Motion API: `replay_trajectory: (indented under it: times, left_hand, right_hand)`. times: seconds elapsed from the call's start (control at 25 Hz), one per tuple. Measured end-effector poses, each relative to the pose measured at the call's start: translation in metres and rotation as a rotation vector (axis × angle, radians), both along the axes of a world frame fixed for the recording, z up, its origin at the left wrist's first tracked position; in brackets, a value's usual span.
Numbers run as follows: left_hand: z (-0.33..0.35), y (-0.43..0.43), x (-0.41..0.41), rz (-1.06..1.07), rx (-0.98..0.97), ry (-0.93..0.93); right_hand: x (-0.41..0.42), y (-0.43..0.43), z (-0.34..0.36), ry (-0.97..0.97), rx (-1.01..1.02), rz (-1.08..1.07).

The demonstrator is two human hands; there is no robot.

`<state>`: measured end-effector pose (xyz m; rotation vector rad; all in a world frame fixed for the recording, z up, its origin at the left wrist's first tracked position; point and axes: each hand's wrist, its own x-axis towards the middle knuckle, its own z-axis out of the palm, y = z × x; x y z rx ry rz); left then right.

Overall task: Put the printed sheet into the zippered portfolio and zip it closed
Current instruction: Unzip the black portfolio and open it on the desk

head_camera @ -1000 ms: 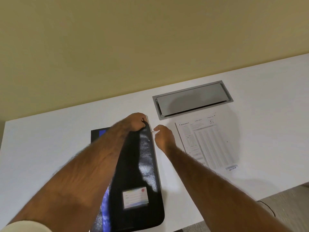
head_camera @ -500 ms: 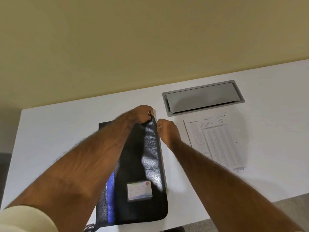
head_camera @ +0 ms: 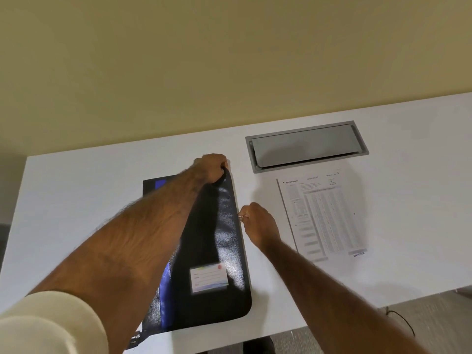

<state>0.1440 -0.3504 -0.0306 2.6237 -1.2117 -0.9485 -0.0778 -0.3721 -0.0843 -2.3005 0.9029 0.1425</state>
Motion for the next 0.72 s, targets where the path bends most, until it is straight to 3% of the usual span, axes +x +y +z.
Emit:
replay_trajectory:
  times: [0.12, 0.28, 0.36, 0.48, 0.72]
  left_hand:
    - [0.000, 0.006, -0.014, -0.059, -0.021, -0.078]
    - [0.003, 0.033, -0.074, -0.551, -0.178, -0.244]
    - [0.001, 0.053, -0.100, -0.715, -0.142, -0.347]
    - [0.001, 0.070, -0.117, -0.711, -0.018, -0.440]
    - [0.017, 0.063, -0.123, -0.595, 0.024, -0.309]
  right_hand:
    - [-0.020, 0.014, 0.000, 0.031, 0.054, -0.041]
    - [-0.025, 0.015, 0.008, -0.006, 0.029, -0.062]
    - [-0.026, 0.016, 0.012, -0.020, -0.001, -0.039]
    - [-0.030, 0.020, 0.014, -0.024, -0.007, -0.032]
    - [-0.049, 0.032, 0.019, 0.017, -0.025, 0.027]
